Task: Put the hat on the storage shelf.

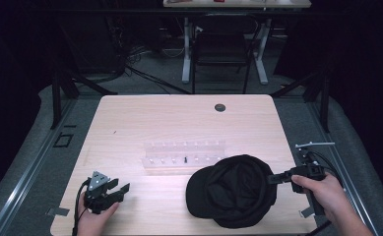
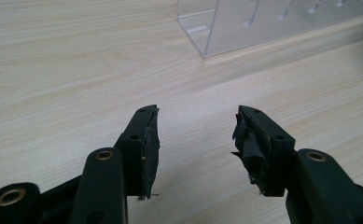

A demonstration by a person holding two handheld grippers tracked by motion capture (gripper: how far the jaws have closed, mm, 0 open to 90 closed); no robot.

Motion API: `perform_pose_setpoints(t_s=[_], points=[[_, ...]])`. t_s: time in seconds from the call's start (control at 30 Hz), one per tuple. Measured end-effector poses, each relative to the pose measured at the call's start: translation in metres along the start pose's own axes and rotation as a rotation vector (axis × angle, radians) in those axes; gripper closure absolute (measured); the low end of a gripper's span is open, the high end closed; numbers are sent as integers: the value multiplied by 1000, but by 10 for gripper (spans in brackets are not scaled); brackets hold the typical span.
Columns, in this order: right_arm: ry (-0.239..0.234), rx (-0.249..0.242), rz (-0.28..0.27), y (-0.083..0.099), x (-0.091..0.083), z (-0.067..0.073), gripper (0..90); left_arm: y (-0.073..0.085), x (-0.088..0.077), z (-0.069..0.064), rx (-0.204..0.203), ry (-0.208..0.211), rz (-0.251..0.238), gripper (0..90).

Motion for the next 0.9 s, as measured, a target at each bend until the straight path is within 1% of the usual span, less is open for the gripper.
perform_pose_setpoints(t_s=[0.03,0.07,0.1,0.13,0.2,0.27,0.33,0.47,0.5,0.7,0.73,0.77,0.9], points=[[-8,-10,12,0,-1,2,881,0,0,0,1,0,0,494],[-18,7,-7,-1,0,6,881,0,0,0,0,0,-2,494],[-28,-7,6,0,0,9,881,0,0,0,0,0,-2,494],[-30,7,-6,-1,1,12,881,0,0,0,1,0,-1,494],[-52,-6,9,-2,0,16,881,0,0,0,1,1,1,494],[-70,0,-1,-3,0,21,881,0,0,0,0,1,0,494],[-85,-6,7,-4,-2,26,881,0,0,0,-4,1,-1,494],[-136,-1,-15,-8,-1,38,881,0,0,0,-4,0,1,493],[-144,-14,-9,-8,-2,39,881,0,0,0,-4,0,0,493],[-177,-21,-17,-10,-2,51,882,0,0,1,-5,1,-3,492],[-168,-25,-12,-9,-3,52,882,0,0,1,-5,1,-3,492],[-192,-22,-22,-10,-2,54,881,0,0,1,-5,1,-3,492],[-231,-32,-32,-11,-4,61,882,0,0,1,-5,1,-3,492]])
Point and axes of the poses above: each handheld gripper's, and its own axes: x roughly forward along the jaws, y roughly out of its underside, z roughly to its left, the point moved 7 cm from there along x, roughly forward along the jaws, and after that the axes turned 1 degree about z, right-handed, at the moved point
